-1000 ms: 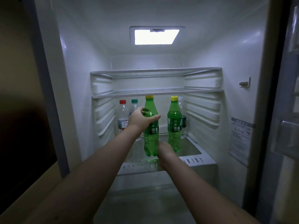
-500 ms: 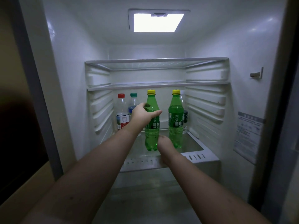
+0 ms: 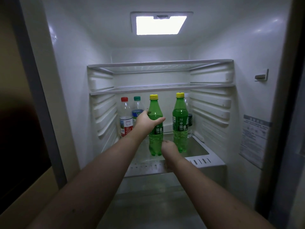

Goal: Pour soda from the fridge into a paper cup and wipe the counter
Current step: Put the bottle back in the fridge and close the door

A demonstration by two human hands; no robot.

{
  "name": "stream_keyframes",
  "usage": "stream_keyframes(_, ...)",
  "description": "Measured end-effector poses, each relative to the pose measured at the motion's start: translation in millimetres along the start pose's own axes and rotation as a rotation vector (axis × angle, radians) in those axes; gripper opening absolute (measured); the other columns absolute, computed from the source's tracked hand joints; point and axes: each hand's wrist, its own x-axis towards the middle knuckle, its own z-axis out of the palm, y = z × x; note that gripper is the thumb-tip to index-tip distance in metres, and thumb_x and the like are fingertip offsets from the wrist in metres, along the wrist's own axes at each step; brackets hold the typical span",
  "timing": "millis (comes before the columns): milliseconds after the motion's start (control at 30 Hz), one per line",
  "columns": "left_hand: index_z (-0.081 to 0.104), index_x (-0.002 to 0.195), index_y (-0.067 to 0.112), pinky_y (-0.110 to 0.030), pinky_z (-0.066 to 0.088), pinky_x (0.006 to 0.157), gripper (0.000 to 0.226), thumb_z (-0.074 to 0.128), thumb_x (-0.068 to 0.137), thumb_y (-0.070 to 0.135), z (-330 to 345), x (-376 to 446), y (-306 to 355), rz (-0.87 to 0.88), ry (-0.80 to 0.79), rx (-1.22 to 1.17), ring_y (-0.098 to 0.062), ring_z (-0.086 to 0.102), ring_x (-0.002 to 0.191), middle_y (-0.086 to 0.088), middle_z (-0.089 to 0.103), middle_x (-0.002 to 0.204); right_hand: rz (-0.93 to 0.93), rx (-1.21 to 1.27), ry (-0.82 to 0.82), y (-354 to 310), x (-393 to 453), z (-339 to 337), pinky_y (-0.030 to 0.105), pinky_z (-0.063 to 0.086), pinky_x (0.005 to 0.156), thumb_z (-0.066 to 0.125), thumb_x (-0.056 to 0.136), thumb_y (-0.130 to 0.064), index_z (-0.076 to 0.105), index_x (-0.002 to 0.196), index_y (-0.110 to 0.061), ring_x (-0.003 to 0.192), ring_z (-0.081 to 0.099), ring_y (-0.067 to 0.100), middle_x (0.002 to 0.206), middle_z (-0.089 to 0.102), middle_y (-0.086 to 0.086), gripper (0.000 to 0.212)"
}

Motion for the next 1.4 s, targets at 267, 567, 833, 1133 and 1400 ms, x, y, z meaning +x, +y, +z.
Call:
stream_keyframes(267,0.048,0.130,0.010,-0.038,0.051,0.095,0.073,0.080,0.075,0.045,-3.1,-19.5,-6.8,-0.038,-0.023,-0.014,-0.021,0.059,0.112,-0.002,0.061,0.121,-0.006,0.024,0.007,-4.4,-13.9,-7.6,0.033,0.037,0.081,0.034,0.097,-0.011,0.057,0.117,-0.006,0.096,0.049,0.028,0.109,0.055,0.013,0.031)
stream_keyframes(567,0.044,0.136,0.004,-0.030,0.042,0.080,0.059,0.055,0.095,0.045,-6.5,-70.0,-10.3,-0.085,-0.039,0.335,-0.025,0.054,0.106,-0.014,0.055,0.130,0.048,-0.029,0.028,-6.1,-45.3,-30.5,0.031,0.036,0.085,0.035,0.100,-0.021,0.046,0.137,-0.011,0.117,0.048,0.027,0.139,0.048,0.009,0.040)
stream_keyframes(833,0.044,0.140,0.017,-0.042,0.039,0.102,0.058,0.045,0.094,0.053,-4.3,-134.9,-21.9,0.144,-0.031,0.799,-0.028,0.046,0.125,-0.009,0.051,0.138,-0.284,-0.626,-0.004,15.6,-80.3,-36.5,0.038,0.043,0.095,0.040,0.098,-0.028,0.042,0.138,-0.012,0.119,0.049,0.030,0.138,0.049,0.013,0.044)
stream_keyframes(1133,0.040,0.143,0.022,-0.044,0.033,0.105,0.058,0.038,0.095,0.055,-12.5,-204.4,-31.2,0.261,-0.109,1.086,-0.023,0.039,0.130,-0.002,0.047,0.141,-0.555,-1.177,0.066,38.3,-122.3,-55.3,0.038,0.031,0.101,0.038,0.096,-0.030,0.046,0.133,-0.013,0.120,0.043,0.026,0.131,0.051,0.008,0.041)
stream_keyframes(1400,0.027,0.151,0.023,-0.046,0.028,0.111,0.066,0.037,0.095,0.057,-29.0,-259.2,-15.0,0.276,-0.183,1.083,-0.022,0.030,0.140,-0.002,0.035,0.154,-0.473,-1.247,0.026,36.9,-185.7,-71.7,0.040,0.028,0.109,0.038,0.095,-0.028,0.039,0.140,-0.014,0.129,0.037,0.027,0.141,0.044,0.010,0.047)
